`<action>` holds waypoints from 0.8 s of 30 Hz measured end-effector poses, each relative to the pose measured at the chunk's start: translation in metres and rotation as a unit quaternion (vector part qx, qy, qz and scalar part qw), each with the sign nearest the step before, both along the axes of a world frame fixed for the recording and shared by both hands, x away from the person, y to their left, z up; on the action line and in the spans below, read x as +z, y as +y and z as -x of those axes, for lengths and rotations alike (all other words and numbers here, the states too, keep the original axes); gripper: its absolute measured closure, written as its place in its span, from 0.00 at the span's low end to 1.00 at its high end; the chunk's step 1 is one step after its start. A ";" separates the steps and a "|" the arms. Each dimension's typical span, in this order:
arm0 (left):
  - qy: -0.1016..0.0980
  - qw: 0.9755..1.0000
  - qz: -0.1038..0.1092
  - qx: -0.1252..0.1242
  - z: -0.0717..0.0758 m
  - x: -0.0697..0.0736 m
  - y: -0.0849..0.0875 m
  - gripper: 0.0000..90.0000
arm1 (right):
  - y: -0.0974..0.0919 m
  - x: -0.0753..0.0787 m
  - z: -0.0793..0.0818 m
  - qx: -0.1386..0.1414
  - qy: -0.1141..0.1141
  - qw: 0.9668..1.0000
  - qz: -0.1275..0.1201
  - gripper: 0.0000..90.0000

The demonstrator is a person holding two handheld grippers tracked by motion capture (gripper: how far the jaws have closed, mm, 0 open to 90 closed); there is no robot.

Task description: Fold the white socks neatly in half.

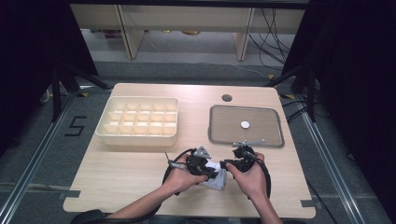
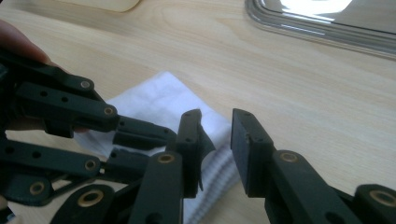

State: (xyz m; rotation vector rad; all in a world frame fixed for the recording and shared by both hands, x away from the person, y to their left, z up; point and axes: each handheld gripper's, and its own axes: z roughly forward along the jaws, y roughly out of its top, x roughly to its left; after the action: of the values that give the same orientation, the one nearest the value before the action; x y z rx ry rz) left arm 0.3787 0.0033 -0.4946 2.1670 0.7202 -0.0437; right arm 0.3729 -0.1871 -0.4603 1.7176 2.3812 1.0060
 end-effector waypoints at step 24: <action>0.034 0.999 0.025 0.007 0.008 0.010 0.016 0.77 | 0.002 -0.019 -0.006 0.026 -0.005 0.999 0.025 0.95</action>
State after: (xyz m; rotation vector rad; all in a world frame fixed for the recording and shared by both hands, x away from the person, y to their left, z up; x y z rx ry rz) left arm 0.3707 0.0195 -0.4848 2.1222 0.7640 -0.1268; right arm 0.3790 -0.1852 -0.4788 1.6399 2.4346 0.9508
